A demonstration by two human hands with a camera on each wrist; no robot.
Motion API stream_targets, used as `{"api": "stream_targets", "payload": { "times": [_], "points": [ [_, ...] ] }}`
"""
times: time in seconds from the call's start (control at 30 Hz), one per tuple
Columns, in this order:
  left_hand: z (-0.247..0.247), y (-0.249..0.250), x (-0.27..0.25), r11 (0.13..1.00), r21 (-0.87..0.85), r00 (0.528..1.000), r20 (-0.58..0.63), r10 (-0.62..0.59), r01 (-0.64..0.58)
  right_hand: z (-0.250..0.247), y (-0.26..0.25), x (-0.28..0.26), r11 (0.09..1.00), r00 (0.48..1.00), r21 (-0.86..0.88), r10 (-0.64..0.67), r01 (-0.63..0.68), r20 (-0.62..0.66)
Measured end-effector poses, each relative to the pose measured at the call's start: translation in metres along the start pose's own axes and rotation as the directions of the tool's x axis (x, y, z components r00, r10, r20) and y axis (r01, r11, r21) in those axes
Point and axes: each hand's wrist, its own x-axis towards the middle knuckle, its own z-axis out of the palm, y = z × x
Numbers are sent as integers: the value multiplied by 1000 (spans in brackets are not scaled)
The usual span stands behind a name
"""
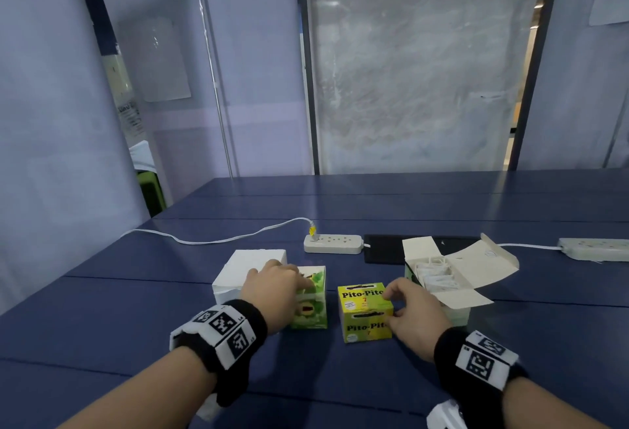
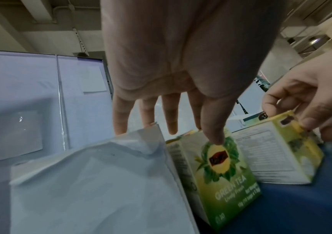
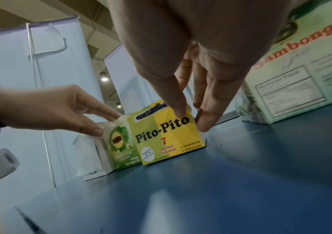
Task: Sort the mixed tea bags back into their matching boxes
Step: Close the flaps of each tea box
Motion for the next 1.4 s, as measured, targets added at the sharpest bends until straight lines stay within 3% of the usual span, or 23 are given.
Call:
{"api": "stream_targets", "payload": {
  "times": [0.1,0.2,0.3,0.37,0.47,0.53,0.63,0.7,0.8,0.87,1.0,1.07,1.23,1.4],
  "points": [
    [6,-5,5,1000,-24,998,-62,-12,11,8,-9,11,999,999,-35,-21,20,-29],
    [10,-6,7,999,-28,996,-89,-23,20,12,-17,11,999,1000,-36,-21,22,19],
    [7,-4,7,999,-40,994,-108,-24,19,3,-23,2,1000,995,-2,-30,30,92],
    [3,1,7,999,-53,990,-138,2,-9,-12,-24,-9,998,997,-20,-53,54,61],
    [-4,19,10,991,-107,978,-201,55,-78,-50,-21,-29,975,977,-143,-186,170,-108],
    [-7,37,15,969,-208,974,-207,90,-134,-80,-19,-44,948,951,-281,-216,150,-220],
    [-6,72,26,932,-316,979,-152,134,-176,-110,-6,-59,857,979,-514,-117,15,-168],
    [-4,96,35,908,-381,983,-118,142,-176,-117,10,-63,837,993,-547,-48,-18,-106],
    [0,127,47,839,-509,981,-63,185,-191,-119,30,-61,953,989,-303,-32,-14,-144],
    [2,141,55,848,-502,980,5,197,-168,-118,39,-56,996,974,-64,43,-59,-223],
    [3,156,66,946,-271,980,39,194,-176,-115,49,-45,939,958,314,208,-139,-199],
    [1,158,64,958,-213,979,28,202,-192,-114,49,-40,905,961,399,227,-149,-158],
    [-6,159,47,945,-261,978,14,208,-198,-110,49,-37,815,947,548,299,-187,-121],
    [-15,155,22,818,-512,951,7,308,-261,-112,52,-53,785,935,586,331,-200,-125]
  ]
}}
